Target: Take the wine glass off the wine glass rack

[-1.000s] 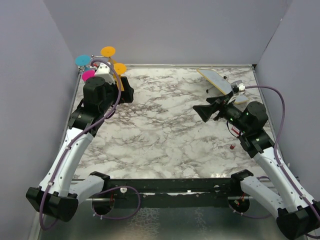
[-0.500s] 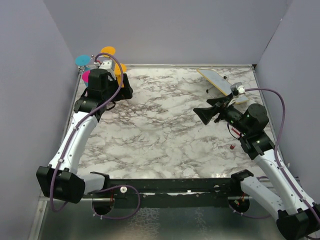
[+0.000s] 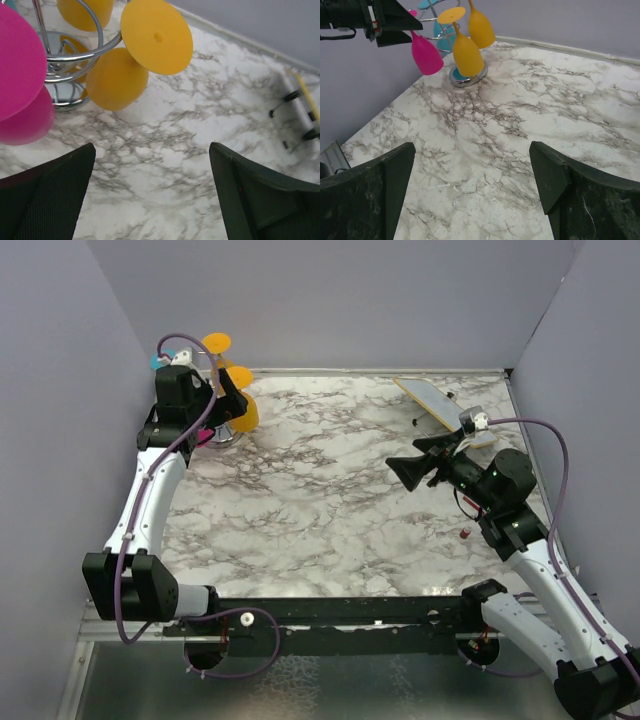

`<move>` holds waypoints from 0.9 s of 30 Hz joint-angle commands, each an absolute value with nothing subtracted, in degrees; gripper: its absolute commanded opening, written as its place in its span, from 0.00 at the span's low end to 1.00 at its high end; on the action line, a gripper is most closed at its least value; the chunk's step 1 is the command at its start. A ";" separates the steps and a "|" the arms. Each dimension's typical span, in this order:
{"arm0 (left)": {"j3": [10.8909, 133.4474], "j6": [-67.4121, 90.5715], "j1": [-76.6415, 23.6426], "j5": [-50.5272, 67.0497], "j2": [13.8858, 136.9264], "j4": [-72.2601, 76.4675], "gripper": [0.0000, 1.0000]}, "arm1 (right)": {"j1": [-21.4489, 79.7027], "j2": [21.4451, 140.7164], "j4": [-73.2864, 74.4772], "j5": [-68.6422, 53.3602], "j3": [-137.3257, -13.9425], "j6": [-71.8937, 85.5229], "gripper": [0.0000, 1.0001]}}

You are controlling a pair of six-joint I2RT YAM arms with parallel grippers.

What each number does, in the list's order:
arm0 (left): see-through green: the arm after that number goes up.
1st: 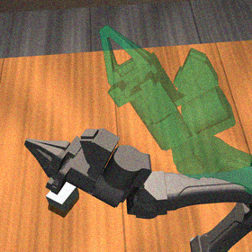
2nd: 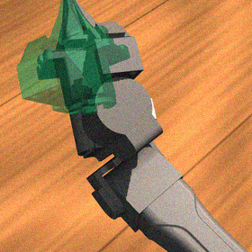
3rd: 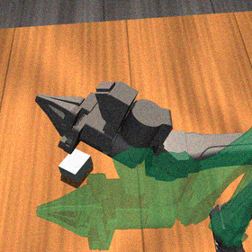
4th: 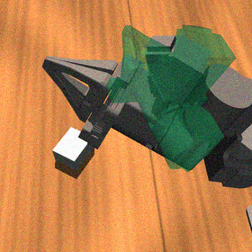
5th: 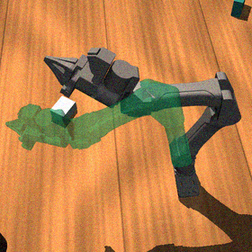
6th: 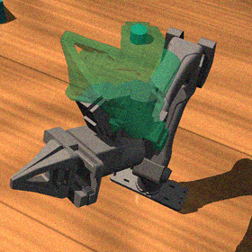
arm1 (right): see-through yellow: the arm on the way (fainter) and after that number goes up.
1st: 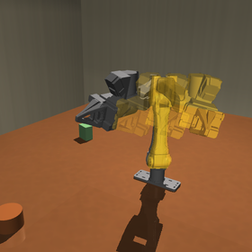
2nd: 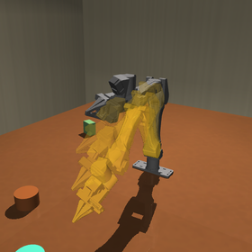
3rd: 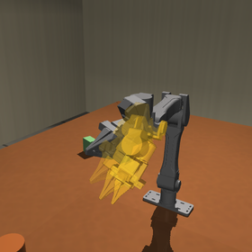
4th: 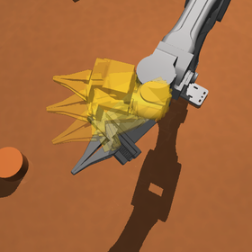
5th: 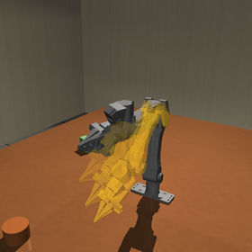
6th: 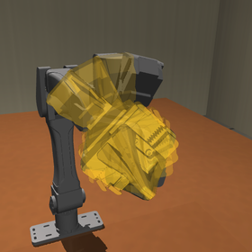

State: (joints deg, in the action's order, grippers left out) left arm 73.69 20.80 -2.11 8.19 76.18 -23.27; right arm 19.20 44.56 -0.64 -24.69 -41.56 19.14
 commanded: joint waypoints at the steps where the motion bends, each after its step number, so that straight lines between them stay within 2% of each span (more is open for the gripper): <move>1: 75.23 49.40 -1.50 9.05 77.69 -19.19 0.99 | 19.66 44.19 -1.33 -22.85 -41.86 18.05 1.00; 14: 77.71 51.95 -1.49 2.17 78.75 -21.30 0.98 | 20.01 43.57 -1.67 -21.96 -41.46 17.86 1.00; 22: 79.90 56.42 -2.56 -2.93 81.45 -21.27 0.78 | 20.10 43.67 -1.91 -22.15 -41.48 18.03 1.00; 24: 81.26 56.69 -2.87 -4.08 82.63 -21.28 0.70 | 20.13 43.67 -1.85 -22.12 -41.47 18.02 1.00; 27: 82.16 57.06 -3.94 -6.77 83.66 -20.64 0.65 | 20.10 43.59 -1.46 -22.01 -41.52 17.86 1.00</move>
State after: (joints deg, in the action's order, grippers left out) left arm 79.64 55.44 -2.63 -1.50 82.39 -21.76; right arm 19.81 44.27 -0.62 -23.29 -41.56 18.57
